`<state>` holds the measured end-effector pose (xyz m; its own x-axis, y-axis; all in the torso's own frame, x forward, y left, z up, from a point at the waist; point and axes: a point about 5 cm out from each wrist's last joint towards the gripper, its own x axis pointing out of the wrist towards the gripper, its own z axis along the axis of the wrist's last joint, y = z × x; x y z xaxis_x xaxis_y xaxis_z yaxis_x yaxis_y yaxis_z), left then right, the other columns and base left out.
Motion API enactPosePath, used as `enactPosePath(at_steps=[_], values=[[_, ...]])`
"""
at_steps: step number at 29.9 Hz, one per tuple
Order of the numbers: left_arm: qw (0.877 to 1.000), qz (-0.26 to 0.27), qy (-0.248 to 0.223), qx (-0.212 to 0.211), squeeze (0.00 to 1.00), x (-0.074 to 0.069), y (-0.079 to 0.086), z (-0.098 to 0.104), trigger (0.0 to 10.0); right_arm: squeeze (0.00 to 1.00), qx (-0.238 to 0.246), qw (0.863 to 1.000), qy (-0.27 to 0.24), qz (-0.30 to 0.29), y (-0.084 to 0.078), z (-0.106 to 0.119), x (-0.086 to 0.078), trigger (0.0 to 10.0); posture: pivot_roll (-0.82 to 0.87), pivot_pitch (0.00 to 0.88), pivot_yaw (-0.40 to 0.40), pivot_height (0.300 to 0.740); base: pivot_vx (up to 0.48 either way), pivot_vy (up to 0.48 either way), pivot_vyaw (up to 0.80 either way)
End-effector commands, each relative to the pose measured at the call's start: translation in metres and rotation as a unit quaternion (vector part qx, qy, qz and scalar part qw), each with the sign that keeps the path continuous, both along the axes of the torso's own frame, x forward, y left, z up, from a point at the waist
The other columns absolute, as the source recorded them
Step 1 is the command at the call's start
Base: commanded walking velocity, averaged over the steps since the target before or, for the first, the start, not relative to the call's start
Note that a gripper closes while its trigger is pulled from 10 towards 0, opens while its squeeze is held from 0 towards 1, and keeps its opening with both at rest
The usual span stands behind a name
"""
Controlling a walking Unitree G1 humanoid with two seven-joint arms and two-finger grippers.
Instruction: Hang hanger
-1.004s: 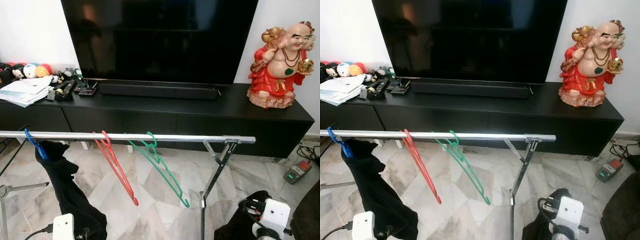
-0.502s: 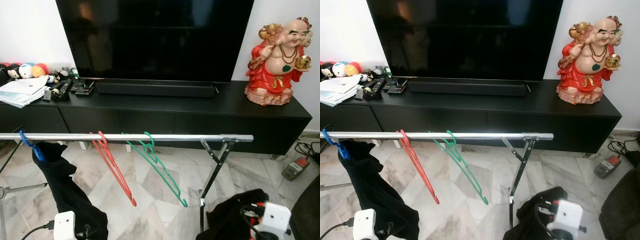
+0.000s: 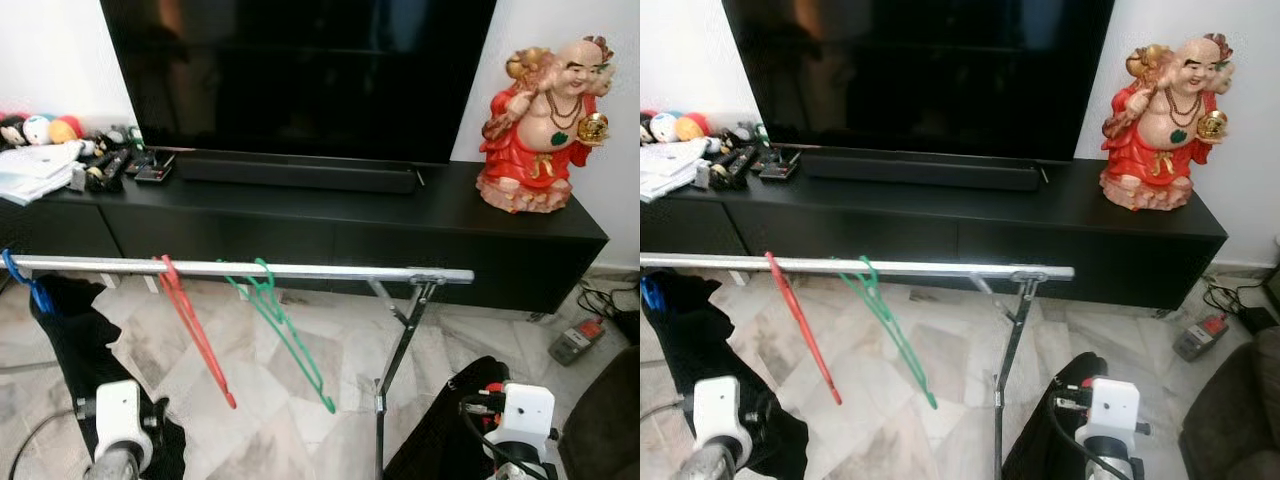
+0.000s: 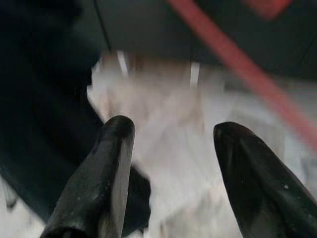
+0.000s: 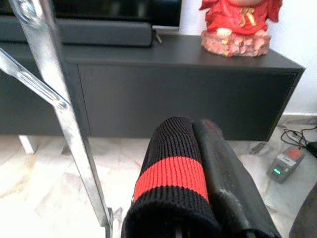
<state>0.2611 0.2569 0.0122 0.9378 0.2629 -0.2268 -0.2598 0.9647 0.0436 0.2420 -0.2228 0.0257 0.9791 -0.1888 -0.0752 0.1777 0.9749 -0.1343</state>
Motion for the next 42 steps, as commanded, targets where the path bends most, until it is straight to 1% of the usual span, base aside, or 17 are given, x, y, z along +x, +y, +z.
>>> enactPosePath(at_steps=[1,2,4,5,8,11,12,13,15,16,20,25,29,32,34,36,42], values=[[1.0,0.004,-0.017,0.024,0.0,-0.001,0.005,0.006,10.0,0.0,-0.002,1.0,-0.021,0.005,0.001,0.009,0.005,10.0,-0.02,0.0,0.042,0.74,0.0,0.0,0.0],[0.998,0.002,-0.05,0.044,0.0,0.002,0.003,0.017,10.0,0.0,-0.002,1.0,-0.019,0.006,0.002,0.009,0.005,10.0,-0.02,0.0,0.041,0.74,0.0,0.0,0.0],[0.997,0.002,-0.064,0.051,0.0,0.003,0.003,0.022,10.0,0.0,-0.002,1.0,-0.018,0.007,0.002,0.009,0.005,10.0,-0.02,0.0,0.041,0.74,0.0,0.0,0.0],[0.991,-0.011,-0.103,0.08,0.0,0.005,-0.002,0.037,10.0,0.0,-0.001,1.0,-0.017,0.008,0.002,0.009,0.005,10.0,-0.02,0.0,0.04,0.74,0.0,0.0,0.0],[0.98,-0.046,-0.149,0.123,0.0,0.008,-0.016,0.056,10.0,0.0,-0.001,1.0,-0.015,0.011,0.003,0.008,0.005,10.0,-0.01,0.0,0.038,0.74,0.0,0.0,0.0],[0.975,-0.083,-0.169,0.116,0.0,0.012,-0.034,0.066,10.0,0.0,0.0,1.0,-0.012,0.013,0.003,0.007,0.005,10.0,-0.01,0.0,0.036,0.74,0.0,0.0,0.0],[0.975,-0.083,-0.169,0.116,0.0,0.012,-0.034,0.066,10.0,0.0,0.0,1.0,-0.012,0.013,0.003,0.007,0.005,10.0,-0.01,0.0,0.036,0.74,0.0,0.0,0.0],[0.976,-0.116,-0.162,0.091,0.0,0.017,-0.047,0.066,10.0,0.0,0.0,1.0,-0.011,0.014,0.004,0.007,0.006,10.0,-0.01,0.0,0.034,0.74,0.0,0.0,0.0],[0.975,-0.132,-0.158,0.081,0.0,0.019,-0.053,0.065,10.0,0.0,0.0,1.0,-0.01,0.014,0.004,0.007,0.007,10.0,-0.01,0.0,0.034,0.74,0.0,0.0,0.0],[0.975,-0.162,-0.144,0.057,0.0,0.025,-0.067,0.063,10.0,0.0,0.0,1.0,-0.009,0.016,0.005,0.007,0.008,10.0,-0.01,0.0,0.035,0.74,0.0,0.0,0.0],[0.978,-0.155,-0.136,0.032,0.0,0.036,-0.076,0.067,10.0,0.0,0.0,1.0,-0.009,0.018,0.005,0.007,0.01,10.0,-0.02,0.0,0.037,0.74,0.0,0.0,0.0],[0.987,-0.113,-0.104,0.039,0.0,0.054,-0.077,0.068,10.0,0.0,0.0,1.0,-0.006,0.024,0.006,0.008,0.012,10.0,-0.02,0.0,0.031,0.74,0.0,0.0,0.0],[0.991,-0.096,-0.088,0.043,0.0,0.058,-0.077,0.069,10.0,0.0,-0.001,1.0,-0.006,0.024,0.006,0.008,0.013,10.0,-0.02,0.0,0.028,0.74,0.0,0.0,0.0],[0.997,-0.059,-0.047,0.013,0.0,0.074,-0.078,0.069,10.0,0.0,-0.004,1.0,-0.006,0.026,0.005,0.01,0.017,10.0,-0.02,0.0,0.019,0.74,0.0,0.0,0.0],[0.997,-0.056,-0.041,0.017,0.0,0.077,-0.079,0.07,10.0,0.0,-0.004,1.0,-0.006,0.028,0.004,0.01,0.017,10.0,-0.02,0.0,0.019,0.74,0.0,0.0,0.0],[0.999,-0.032,-0.021,0.014,0.0,0.089,-0.077,0.074,10.0,0.0,-0.007,0.999,-0.007,0.035,0.006,0.011,0.018,10.0,-0.04,0.0,0.024,0.74,0.0,0.0,0.0],[1.0,-0.013,-0.011,-0.025,0.0,0.098,-0.075,0.079,10.0,0.0,-0.011,0.999,-0.01,0.033,0.002,0.013,0.017,10.0,-0.06,0.0,0.03,0.74,0.0,0.0,0.0]])
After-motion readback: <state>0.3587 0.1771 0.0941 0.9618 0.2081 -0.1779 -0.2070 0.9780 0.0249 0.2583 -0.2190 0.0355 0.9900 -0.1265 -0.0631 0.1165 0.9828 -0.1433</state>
